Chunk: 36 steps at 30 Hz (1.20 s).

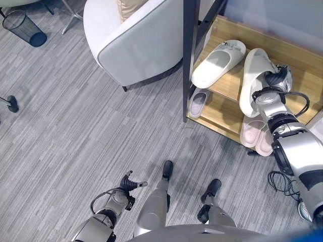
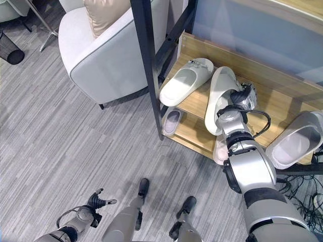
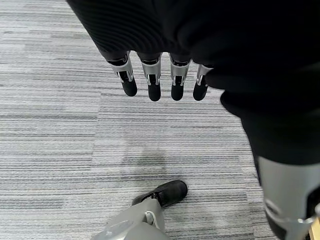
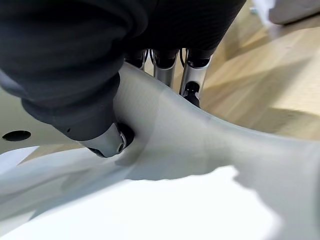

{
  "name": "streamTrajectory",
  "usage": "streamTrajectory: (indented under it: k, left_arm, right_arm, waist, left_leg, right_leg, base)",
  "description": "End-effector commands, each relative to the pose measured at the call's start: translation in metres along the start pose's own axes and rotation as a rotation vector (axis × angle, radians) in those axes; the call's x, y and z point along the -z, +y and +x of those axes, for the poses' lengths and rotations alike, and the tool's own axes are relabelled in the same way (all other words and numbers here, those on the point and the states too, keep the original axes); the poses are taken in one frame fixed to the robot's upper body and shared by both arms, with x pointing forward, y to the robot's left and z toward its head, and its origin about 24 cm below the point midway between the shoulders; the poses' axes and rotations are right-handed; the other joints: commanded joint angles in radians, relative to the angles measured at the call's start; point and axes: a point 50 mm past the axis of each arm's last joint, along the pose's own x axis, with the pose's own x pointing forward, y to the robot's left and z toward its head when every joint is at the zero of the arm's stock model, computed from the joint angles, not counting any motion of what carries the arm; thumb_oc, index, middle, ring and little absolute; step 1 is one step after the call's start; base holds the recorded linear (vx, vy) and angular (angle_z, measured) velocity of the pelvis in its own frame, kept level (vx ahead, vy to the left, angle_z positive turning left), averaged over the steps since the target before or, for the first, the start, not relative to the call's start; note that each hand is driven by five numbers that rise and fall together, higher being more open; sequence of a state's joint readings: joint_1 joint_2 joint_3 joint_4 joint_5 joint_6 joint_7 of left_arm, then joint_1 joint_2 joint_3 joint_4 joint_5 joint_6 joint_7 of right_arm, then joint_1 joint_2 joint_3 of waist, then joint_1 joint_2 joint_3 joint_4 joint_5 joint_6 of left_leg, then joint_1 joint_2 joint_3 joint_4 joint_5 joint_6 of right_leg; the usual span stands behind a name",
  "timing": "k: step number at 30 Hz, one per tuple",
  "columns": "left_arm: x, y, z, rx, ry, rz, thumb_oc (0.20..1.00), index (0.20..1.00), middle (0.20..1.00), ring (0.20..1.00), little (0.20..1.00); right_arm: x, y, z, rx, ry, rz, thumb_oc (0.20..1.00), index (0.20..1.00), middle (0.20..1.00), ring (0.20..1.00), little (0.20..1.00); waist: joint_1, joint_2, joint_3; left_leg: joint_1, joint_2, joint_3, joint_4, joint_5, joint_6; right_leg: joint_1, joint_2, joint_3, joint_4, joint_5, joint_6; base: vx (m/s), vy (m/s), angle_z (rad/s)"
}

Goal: Arrange the slippers neatly on the shoe rack.

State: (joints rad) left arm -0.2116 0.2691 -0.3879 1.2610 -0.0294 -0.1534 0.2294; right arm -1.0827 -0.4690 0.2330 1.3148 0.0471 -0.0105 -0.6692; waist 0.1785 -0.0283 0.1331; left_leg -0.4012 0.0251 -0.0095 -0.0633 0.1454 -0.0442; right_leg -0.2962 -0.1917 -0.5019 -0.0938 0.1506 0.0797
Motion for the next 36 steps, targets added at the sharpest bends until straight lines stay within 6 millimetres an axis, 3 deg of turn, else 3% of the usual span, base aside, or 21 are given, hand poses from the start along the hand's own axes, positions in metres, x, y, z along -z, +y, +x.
streamTrajectory:
  k: [1,5,10,14,16,23,28,35,36]
  left_arm:
    - [-0.005,0.005,0.004,-0.044,0.030,-0.004,1.000,1.000,1.000,1.000,1.000]
    - [-0.003,0.009,0.004,-0.060,0.038,-0.008,1.000,1.000,1.000,1.000,1.000]
    - [-0.008,0.019,0.007,-0.090,0.034,-0.013,1.000,1.000,1.000,1.000,1.000]
    - [-0.013,0.024,0.009,-0.103,0.028,-0.006,1.000,1.000,1.000,1.000,1.000]
    - [-0.013,0.025,0.009,-0.110,0.031,0.002,1.000,1.000,1.000,1.000,1.000]
    - [-0.018,0.029,0.011,-0.130,0.025,0.011,1.000,1.000,1.000,1.000,1.000]
    - [-0.016,0.031,0.011,-0.139,0.034,0.010,1.000,1.000,1.000,1.000,1.000]
    - [-0.013,0.033,0.010,-0.147,0.051,-0.005,1.000,1.000,1.000,1.000,1.000]
    - [-0.014,0.034,0.011,-0.149,0.050,-0.015,1.000,1.000,1.000,1.000,1.000]
  right_arm:
    - [-0.002,-0.007,0.004,0.049,0.016,0.042,0.200,0.200,0.200,0.200,0.200]
    - [-0.006,-0.012,0.009,0.038,0.002,0.015,0.200,0.200,0.200,0.200,0.200]
    - [-0.028,-0.018,0.016,0.010,-0.013,0.083,0.200,0.200,0.200,0.200,0.200]
    - [-0.045,-0.012,0.014,-0.019,-0.010,0.159,0.200,0.200,0.200,0.200,0.200]
    - [-0.050,-0.003,0.009,-0.046,-0.002,0.180,0.200,0.200,0.200,0.200,0.200]
    - [-0.065,0.003,0.005,-0.068,0.015,0.292,0.200,0.200,0.200,0.200,0.200]
    - [-0.065,0.003,0.004,-0.061,0.017,0.293,0.200,0.200,0.200,0.200,0.200]
    - [-0.053,-0.008,0.010,0.008,0.027,0.275,0.200,0.200,0.200,0.200,0.200]
    - [-0.049,-0.011,0.012,0.022,0.016,0.245,0.200,0.200,0.200,0.200,0.200]
  waist:
    - [0.011,-0.027,0.056]
    - [0.015,-0.034,0.058]
    - [0.022,-0.048,0.064]
    - [0.032,-0.066,0.065]
    - [0.040,-0.079,0.059]
    - [0.056,-0.082,0.061]
    - [0.060,-0.088,0.059]
    - [0.032,-0.093,0.056]
    - [0.025,-0.087,0.060]
  left_leg:
    - [0.004,-0.030,0.021,-0.024,-0.067,-0.074]
    - [-0.010,-0.032,0.017,-0.024,-0.065,-0.076]
    - [-0.038,-0.034,0.016,-0.024,-0.057,-0.080]
    - [-0.059,-0.035,0.009,-0.024,-0.054,-0.083]
    - [-0.048,-0.033,0.003,-0.024,-0.081,-0.090]
    - [-0.051,-0.043,-0.006,-0.024,-0.085,-0.089]
    - [-0.055,-0.048,-0.010,-0.024,-0.088,-0.089]
    - [-0.047,-0.045,-0.001,-0.024,-0.094,-0.085]
    - [-0.053,-0.048,0.005,-0.024,-0.070,-0.077]
  right_leg:
    - [0.097,-0.083,0.056,0.009,-0.072,0.139]
    - [0.086,-0.083,0.054,0.007,-0.068,0.142]
    - [0.057,-0.077,0.064,0.007,-0.061,0.143]
    - [0.047,-0.071,0.063,0.007,-0.062,0.144]
    - [0.063,-0.068,0.064,0.007,-0.084,0.148]
    - [0.068,-0.075,0.058,0.007,-0.084,0.149]
    - [0.069,-0.078,0.053,0.007,-0.084,0.150]
    - [0.065,-0.077,0.067,0.007,-0.082,0.148]
    - [0.056,-0.082,0.062,0.008,-0.061,0.141]
  base:
    - [0.00,0.000,0.00]
    - [0.00,0.000,0.00]
    - [-0.01,0.022,0.00]
    - [0.02,-0.007,0.00]
    - [0.10,-0.020,0.02]
    - [0.00,0.026,0.01]
    - [0.01,0.018,0.06]
    - [-0.01,0.013,0.01]
    - [-0.09,0.076,0.00]
